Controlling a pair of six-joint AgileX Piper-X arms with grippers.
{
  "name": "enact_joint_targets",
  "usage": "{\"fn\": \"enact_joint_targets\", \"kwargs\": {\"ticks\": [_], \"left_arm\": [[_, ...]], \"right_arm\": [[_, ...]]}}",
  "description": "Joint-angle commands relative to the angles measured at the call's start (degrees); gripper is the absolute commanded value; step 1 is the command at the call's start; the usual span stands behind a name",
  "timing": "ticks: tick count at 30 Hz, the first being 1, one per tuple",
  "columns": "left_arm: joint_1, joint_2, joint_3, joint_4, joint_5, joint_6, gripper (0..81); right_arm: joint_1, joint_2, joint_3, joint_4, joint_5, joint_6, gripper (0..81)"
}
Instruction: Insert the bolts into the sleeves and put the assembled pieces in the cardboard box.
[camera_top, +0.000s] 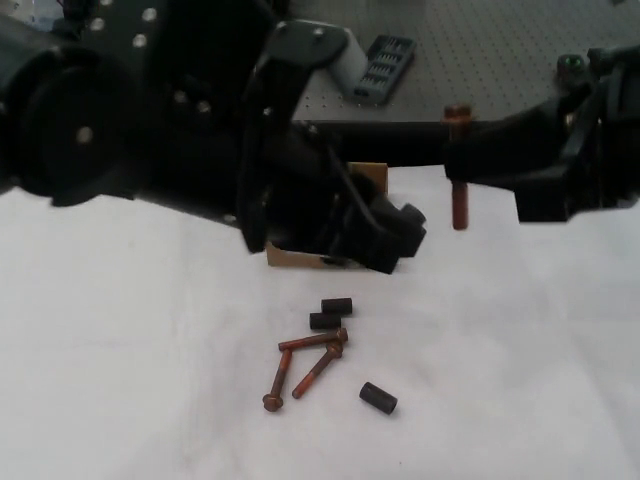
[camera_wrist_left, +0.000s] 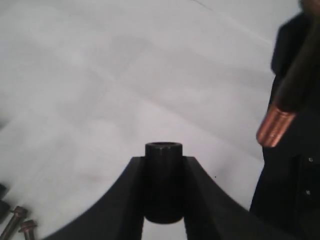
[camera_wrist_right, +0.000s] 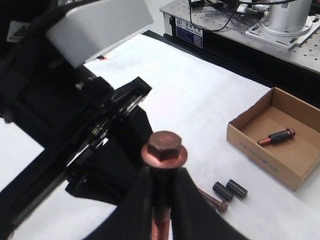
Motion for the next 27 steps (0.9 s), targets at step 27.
{"fn": "enact_joint_targets", "kwargs": {"ticks": [27], "left_arm": [[0.9,-9.4,20.4,-42.1,6.3,-20.3,0.6]], "right_arm": [[-1.9,3.3,-0.2,-10.3,-9.7,12.8,2.0]]}}
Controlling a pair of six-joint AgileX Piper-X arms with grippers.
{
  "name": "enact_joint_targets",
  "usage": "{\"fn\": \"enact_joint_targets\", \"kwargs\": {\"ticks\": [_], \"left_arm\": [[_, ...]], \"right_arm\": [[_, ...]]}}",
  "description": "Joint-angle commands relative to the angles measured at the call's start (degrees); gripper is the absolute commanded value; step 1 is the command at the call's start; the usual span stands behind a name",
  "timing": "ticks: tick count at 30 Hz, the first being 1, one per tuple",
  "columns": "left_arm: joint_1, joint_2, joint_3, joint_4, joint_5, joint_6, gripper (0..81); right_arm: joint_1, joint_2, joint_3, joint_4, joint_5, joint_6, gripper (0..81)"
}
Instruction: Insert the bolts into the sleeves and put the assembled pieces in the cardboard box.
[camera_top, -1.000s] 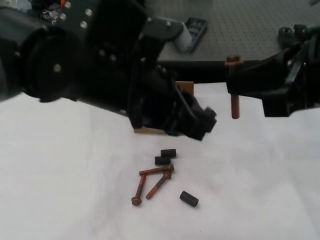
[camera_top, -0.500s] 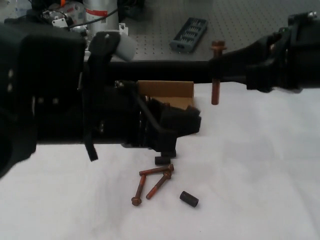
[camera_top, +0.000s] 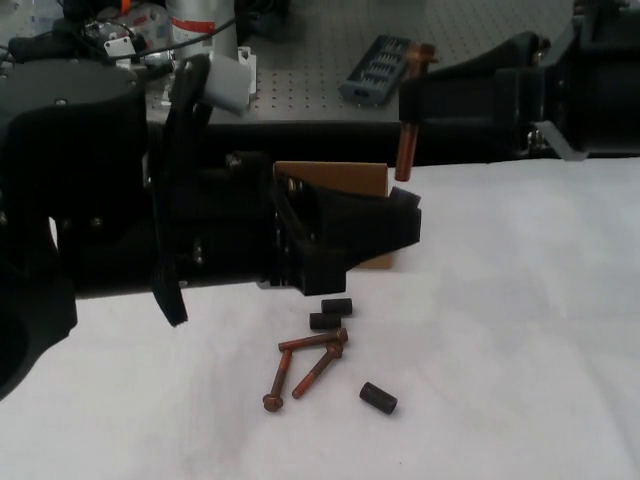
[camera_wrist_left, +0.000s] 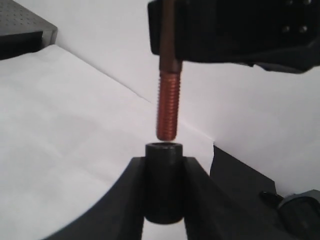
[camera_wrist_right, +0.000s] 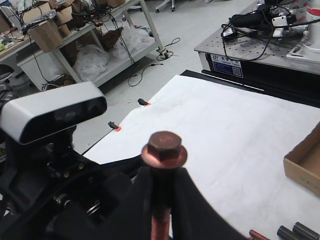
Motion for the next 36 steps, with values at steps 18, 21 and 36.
{"fn": "enact_joint_targets", "kwargs": {"ticks": [18,21,36], "left_arm": [[0.0,-0.7,-0.3,-4.7,-2.0,-1.1,0.6],[0.0,-0.7,-0.3,-4.7,-2.0,-1.1,0.6],[0.0,-0.7,-0.3,-8.9,-2.0,-1.3,0.6]], "right_arm": [[-0.4,-0.1,-0.2,-1.0,-0.8,0.2,2.0],[-0.4,-0.1,-0.2,-1.0,-0.8,0.2,2.0],[-2.3,-0.1,-0.2,-1.0,-0.8,0.2,2.0]]}}
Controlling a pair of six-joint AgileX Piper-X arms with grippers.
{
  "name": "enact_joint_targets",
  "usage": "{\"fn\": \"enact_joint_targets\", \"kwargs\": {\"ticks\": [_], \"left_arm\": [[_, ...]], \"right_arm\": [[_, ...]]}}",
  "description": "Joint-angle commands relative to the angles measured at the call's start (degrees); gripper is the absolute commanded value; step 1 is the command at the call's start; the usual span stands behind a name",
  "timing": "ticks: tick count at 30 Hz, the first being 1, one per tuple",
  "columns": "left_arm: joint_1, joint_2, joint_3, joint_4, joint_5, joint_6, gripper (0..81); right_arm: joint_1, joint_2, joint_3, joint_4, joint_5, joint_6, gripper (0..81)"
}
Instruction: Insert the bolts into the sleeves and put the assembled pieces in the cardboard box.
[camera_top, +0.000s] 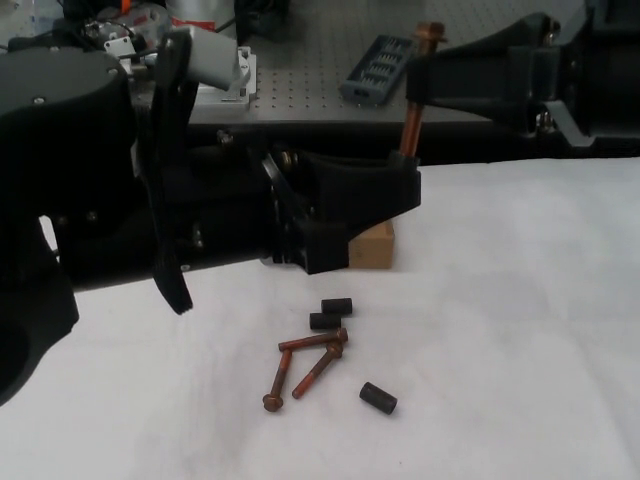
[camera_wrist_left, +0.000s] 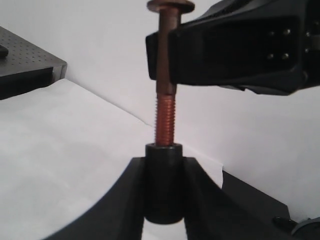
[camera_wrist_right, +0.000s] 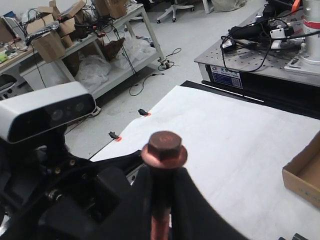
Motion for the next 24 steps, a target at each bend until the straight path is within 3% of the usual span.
{"fn": "enact_joint_targets", "kwargs": {"ticks": [1,17,24], "left_arm": [[0.0,-0.7,-0.9,-2.8,0.1,-0.2,0.6],[0.0,-0.7,-0.9,-3.2,-4.4,0.0,0.6],[0.0,-0.7,-0.9,-6.6,-5.3,0.3,0.6]], "right_arm": [[-0.9,-0.1,-0.2,0.5,0.1,-0.2,2.0],[-0.9,-0.2,-0.2,4.5,-2.4,2.3,2.0],[-0.9,-0.2,-0.2,8.1,-3.9,-0.9,2.0]]}}
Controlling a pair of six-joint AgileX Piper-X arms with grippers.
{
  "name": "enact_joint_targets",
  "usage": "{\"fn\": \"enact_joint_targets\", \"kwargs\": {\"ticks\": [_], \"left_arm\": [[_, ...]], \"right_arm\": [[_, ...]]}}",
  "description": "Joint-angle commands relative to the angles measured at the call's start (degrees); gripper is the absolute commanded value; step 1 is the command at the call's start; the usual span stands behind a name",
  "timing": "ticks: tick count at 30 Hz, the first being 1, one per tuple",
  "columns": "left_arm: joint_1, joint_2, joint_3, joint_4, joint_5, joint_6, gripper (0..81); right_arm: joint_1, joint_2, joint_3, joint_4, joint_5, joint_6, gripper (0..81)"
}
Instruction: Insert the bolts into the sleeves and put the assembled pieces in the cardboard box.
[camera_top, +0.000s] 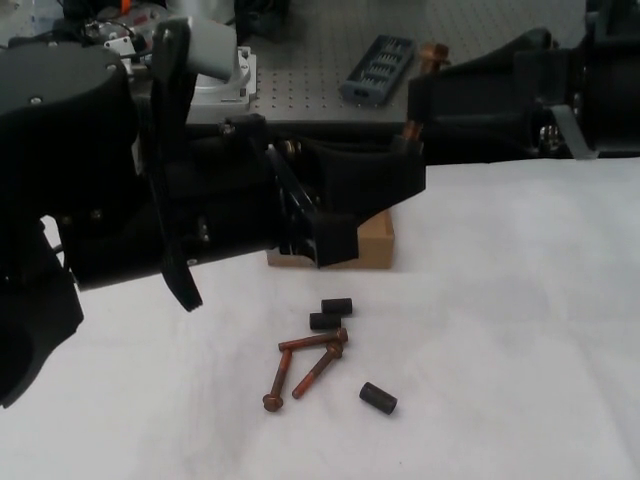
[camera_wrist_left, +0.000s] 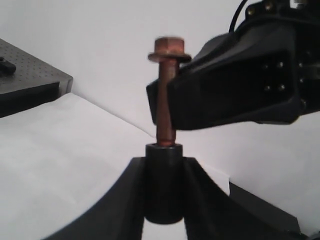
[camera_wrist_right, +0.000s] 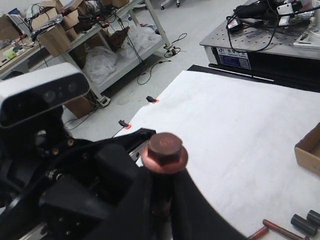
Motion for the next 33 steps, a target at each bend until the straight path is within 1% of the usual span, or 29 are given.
{"fn": "enact_joint_targets", "kwargs": {"ticks": [1,7,10,15,16,18,20,22,23,27,29,31,33], "left_arm": [[0.3,-0.7,-0.9,-4.8,-2.5,0.5,0.6],[0.3,-0.7,-0.9,-4.8,-2.5,0.5,0.6],[0.3,-0.7,-0.9,-4.8,-2.5,0.5,0.6],[0.3,-0.7,-0.9,-5.7,-2.5,0.5,0.6],[0.3,-0.7,-0.9,-5.7,-2.5,0.5,0.6],[0.3,-0.7,-0.9,-5.7,-2.6,0.5,0.6],[0.3,-0.7,-0.9,-5.7,-2.7,0.5,0.6],[0.3,-0.7,-0.9,-5.7,-2.7,0.5,0.6],[0.3,-0.7,-0.9,-5.7,-2.7,0.5,0.6],[0.3,-0.7,-0.9,-5.7,-3.0,0.5,0.6],[0.3,-0.7,-0.9,-5.7,-3.5,0.5,0.6],[0.3,-0.7,-0.9,-5.0,-5.5,0.9,0.6],[0.3,-0.7,-0.9,-3.3,-8.4,4.2,0.6]], "right_arm": [[-0.4,-0.2,-0.1,5.0,-1.1,-3.4,2.0],[-0.4,-0.3,-0.1,12.2,-1.1,-10.7,2.0],[-0.4,-0.3,-0.1,14.0,-1.0,-11.8,2.0],[-0.4,-0.3,-0.1,12.9,-0.6,-12.4,0.6],[-0.4,-0.3,-0.1,12.7,-0.6,-13.0,4.3],[-0.4,-0.3,-0.1,12.6,-0.6,-14.5,16.0],[-0.4,-0.3,-0.1,12.6,1.4,-14.5,34.3],[-0.4,-0.3,-0.1,12.6,4.9,-14.5,47.9],[-0.4,-0.3,-0.1,12.8,6.2,-14.5,49.8],[-0.4,-0.3,-0.1,13.3,6.6,-14.5,44.6],[-0.4,-0.3,-0.1,14.0,6.6,-14.5,44.4],[-0.4,-0.3,-0.1,15.1,6.6,-14.5,44.5],[-0.4,-0.5,-0.1,17.0,6.6,-14.7,44.5]]}}
